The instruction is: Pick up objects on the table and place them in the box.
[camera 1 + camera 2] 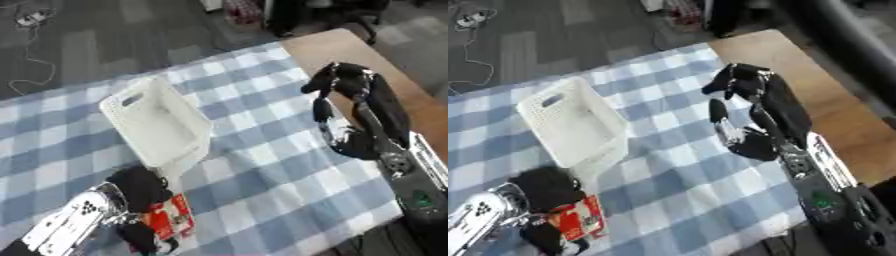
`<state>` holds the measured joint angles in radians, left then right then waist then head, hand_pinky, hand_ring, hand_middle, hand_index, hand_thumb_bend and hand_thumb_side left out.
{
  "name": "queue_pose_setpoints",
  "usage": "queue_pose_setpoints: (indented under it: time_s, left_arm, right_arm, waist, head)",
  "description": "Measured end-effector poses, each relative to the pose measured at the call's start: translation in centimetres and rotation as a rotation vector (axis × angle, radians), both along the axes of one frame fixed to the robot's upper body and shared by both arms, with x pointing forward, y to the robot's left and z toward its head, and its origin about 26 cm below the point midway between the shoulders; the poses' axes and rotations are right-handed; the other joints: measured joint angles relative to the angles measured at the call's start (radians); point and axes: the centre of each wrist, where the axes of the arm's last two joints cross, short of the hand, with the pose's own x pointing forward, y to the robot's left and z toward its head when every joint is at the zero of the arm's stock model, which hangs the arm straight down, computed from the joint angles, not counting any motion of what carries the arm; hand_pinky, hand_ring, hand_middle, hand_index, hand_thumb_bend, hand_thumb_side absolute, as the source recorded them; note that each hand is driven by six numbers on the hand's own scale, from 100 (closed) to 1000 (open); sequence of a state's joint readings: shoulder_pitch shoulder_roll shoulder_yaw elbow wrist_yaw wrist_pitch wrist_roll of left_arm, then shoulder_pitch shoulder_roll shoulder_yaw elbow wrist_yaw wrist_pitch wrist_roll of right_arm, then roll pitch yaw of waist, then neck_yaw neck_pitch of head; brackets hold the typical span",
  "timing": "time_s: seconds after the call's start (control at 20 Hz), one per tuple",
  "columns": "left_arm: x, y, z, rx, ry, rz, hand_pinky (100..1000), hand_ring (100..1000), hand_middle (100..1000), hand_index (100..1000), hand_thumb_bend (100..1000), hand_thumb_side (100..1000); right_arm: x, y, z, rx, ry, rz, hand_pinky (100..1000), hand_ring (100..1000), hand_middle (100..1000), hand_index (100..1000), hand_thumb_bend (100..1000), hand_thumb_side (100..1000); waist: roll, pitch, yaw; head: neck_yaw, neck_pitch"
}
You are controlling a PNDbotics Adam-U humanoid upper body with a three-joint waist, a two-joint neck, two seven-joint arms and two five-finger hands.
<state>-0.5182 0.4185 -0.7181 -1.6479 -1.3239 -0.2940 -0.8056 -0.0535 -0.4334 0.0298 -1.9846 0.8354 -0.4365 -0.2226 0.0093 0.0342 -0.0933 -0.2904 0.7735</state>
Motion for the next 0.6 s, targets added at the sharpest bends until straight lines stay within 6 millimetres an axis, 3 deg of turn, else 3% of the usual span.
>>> queue_pose_setpoints:
  time_s: [0.1,0.15,0.3,0.4,0.6]
  left_arm:
    - [0.0,-0.1,0.0,-0.001,-0.004,-0.007,369,340,351,562,133,896]
    - [0.0,-0.1,0.0,-0.003,-0.005,-0.01,291,273,296,500,100,842]
    - [-0.2,-0.3,0.5,-0.018,-0.015,-0.02,114,124,169,382,100,808]
    - [-0.4,-0.3,0.9,-0.029,-0.021,-0.025,100,100,100,313,100,801]
    - [-0.9,0.1,2.3,-0.065,-0.046,-0.041,100,100,100,239,100,780]
  right_arm:
    - [0.0,0.0,0.0,0.0,0.0,-0.001,401,400,541,656,100,927]
    - [0.0,0.0,0.0,0.001,0.0,-0.002,401,399,541,656,100,928]
    - [0.0,-0.2,0.1,0.002,0.0,-0.011,401,399,541,656,100,928]
    - [0.0,-0.2,0.1,0.004,0.001,-0.015,400,398,541,656,100,928]
    - [0.0,-0.4,0.1,0.009,0.0,-0.032,399,397,540,656,100,924]
  waist:
    - [0.0,0.0,0.0]
    - [0.0,0.0,0.0]
    - [0.0,0.0,0.002]
    - [0.0,0.0,0.004]
    - [0.0,0.001,0.009]
  head:
    - [0.0,0.0]
    - [0.0,0.0]
    - [0.0,0.0]
    - [0.0,0.0]
    - [-0.001,0.0]
